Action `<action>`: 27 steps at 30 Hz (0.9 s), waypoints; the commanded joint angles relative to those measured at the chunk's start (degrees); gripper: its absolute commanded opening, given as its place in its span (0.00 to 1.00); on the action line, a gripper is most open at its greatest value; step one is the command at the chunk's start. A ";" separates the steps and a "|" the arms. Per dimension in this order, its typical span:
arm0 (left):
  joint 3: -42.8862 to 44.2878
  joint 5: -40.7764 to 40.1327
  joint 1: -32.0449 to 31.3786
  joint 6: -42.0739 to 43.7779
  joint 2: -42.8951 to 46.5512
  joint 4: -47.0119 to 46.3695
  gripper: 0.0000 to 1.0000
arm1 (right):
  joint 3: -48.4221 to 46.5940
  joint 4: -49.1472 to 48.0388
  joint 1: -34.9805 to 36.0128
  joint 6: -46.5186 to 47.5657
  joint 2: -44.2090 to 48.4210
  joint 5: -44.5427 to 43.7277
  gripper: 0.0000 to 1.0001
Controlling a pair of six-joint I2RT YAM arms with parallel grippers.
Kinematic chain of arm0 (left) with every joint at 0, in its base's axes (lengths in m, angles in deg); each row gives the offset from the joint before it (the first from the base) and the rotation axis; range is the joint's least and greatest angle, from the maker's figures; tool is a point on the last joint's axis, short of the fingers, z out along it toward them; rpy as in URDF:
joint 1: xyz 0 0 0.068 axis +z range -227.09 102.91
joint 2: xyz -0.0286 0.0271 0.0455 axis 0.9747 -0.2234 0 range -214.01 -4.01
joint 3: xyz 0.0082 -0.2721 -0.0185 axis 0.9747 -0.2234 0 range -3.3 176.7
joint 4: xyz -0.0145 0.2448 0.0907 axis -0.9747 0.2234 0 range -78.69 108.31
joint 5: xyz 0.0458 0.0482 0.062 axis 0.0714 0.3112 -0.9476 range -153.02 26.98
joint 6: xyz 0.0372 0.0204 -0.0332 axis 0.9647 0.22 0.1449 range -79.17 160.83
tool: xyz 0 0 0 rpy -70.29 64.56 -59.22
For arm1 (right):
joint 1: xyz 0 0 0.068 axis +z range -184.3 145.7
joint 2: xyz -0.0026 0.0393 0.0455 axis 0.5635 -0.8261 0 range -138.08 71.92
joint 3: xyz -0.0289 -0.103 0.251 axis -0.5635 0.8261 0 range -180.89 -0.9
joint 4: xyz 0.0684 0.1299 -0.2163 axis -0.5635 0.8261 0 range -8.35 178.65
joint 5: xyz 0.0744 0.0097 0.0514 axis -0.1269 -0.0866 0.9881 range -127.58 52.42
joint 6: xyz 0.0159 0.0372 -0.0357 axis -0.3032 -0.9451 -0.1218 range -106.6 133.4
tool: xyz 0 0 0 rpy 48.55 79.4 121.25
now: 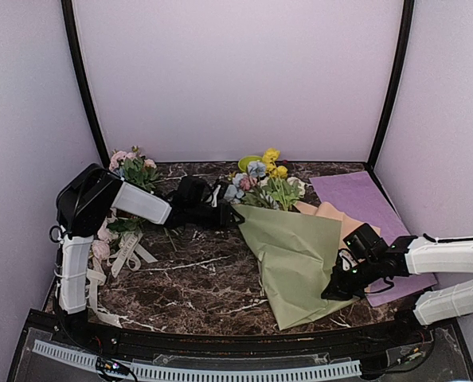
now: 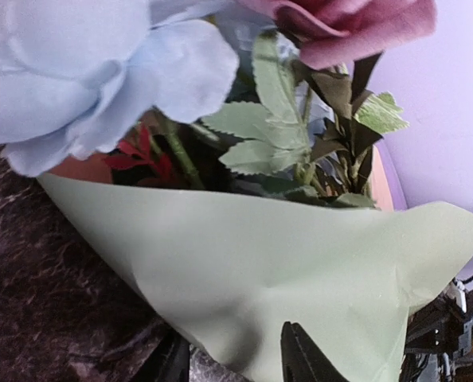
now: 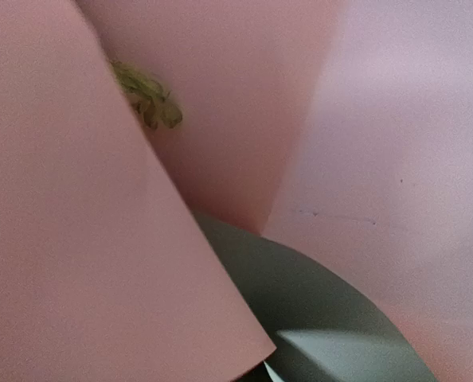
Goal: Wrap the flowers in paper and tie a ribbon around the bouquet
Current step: Press the fold line of the 2/3-folded wrapping paper.
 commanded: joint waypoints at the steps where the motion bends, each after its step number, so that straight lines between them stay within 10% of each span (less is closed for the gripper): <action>1: 0.48 5.66 0.13 -3.23 -1.97 -6.83 0.33 | 3.04 6.04 0.21 0.92 -2.27 -0.99 0.00; 5: 1.73 4.44 0.13 -1.40 -2.33 -4.16 0.01 | 2.70 6.69 0.21 1.13 -2.17 -1.10 0.00; 27: 14.44 -8.05 1.69 16.89 -0.74 20.31 0.00 | 2.76 6.75 0.35 5.31 0.37 6.93 0.00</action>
